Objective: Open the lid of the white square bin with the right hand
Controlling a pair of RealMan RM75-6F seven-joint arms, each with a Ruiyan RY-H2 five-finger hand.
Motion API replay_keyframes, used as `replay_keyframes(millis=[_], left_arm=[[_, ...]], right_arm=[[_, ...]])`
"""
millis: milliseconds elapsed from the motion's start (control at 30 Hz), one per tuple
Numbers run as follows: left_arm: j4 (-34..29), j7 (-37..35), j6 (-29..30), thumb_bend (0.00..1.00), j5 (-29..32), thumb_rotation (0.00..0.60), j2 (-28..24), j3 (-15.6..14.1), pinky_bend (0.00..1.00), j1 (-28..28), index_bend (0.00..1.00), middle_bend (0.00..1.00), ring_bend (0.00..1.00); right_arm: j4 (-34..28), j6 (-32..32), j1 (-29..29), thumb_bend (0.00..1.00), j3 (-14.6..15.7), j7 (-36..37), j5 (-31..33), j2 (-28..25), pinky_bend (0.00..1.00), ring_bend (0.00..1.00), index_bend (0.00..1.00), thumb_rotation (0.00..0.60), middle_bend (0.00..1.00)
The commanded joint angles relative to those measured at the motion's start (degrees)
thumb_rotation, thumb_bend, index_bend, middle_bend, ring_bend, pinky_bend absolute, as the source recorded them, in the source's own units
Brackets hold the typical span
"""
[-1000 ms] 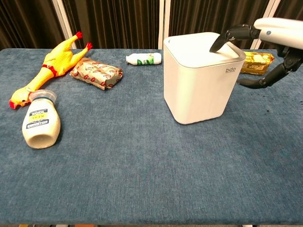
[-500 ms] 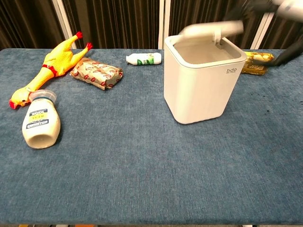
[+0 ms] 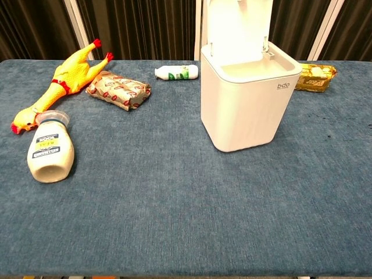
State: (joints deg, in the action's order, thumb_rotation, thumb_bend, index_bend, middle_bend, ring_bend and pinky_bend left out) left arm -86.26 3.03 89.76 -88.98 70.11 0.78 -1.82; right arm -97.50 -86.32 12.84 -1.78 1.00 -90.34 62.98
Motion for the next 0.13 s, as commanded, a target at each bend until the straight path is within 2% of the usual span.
replay_keyframes(millis=[33, 133], left_arm=[[-0.1, 0.1, 0.0, 0.00, 0.0, 0.600, 0.0, 0.1, 0.00, -0.1, 0.15, 0.08, 0.00], [-0.2, 0.2, -0.2, 0.00, 0.2, 0.600, 0.0, 0.2, 0.00, -0.2, 0.15, 0.08, 0.00]], right_arm=[[1.5, -4.6, -5.1, 0.25, 3.5, 1.7, -1.5, 0.8, 0.00, 0.00, 0.06, 0.600, 0.09], [2.2, -5.1, -6.4, 0.25, 4.5, 2.7, -2.3, 1.0, 0.00, 0.00, 0.06, 0.600, 0.09]])
